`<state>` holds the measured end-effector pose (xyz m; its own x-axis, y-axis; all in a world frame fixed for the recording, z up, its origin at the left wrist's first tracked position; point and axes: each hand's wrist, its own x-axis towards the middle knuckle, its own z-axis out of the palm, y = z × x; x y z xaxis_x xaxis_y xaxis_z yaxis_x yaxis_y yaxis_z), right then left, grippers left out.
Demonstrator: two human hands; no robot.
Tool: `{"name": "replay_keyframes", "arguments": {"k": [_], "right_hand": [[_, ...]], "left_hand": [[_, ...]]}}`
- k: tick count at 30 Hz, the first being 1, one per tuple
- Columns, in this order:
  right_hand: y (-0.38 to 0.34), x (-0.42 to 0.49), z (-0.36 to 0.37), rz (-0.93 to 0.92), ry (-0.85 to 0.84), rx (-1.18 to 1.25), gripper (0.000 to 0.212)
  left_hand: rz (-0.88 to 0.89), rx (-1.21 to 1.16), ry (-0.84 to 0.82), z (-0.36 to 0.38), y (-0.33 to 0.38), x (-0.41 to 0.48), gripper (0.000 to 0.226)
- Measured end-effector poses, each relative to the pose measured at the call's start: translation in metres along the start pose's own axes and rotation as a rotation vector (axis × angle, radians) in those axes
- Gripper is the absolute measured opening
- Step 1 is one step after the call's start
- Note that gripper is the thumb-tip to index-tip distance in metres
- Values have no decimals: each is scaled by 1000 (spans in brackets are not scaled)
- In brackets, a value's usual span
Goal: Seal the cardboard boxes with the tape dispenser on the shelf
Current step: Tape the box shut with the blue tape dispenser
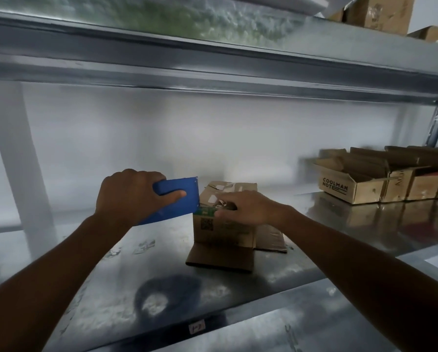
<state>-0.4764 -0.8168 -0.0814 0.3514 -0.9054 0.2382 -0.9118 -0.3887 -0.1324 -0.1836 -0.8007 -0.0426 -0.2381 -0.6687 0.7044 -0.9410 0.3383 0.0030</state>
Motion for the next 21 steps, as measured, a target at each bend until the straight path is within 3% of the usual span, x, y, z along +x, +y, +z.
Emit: {"name": "replay_keyframes", "arguments": {"k": [12, 21], "right_hand": [[22, 5, -15, -131, -134, 86, 64], [24, 2, -16, -140, -138, 212, 44]], "left_hand": [[26, -42, 21, 2, 1, 12, 86], [25, -156, 25, 6, 8, 22, 73]]}}
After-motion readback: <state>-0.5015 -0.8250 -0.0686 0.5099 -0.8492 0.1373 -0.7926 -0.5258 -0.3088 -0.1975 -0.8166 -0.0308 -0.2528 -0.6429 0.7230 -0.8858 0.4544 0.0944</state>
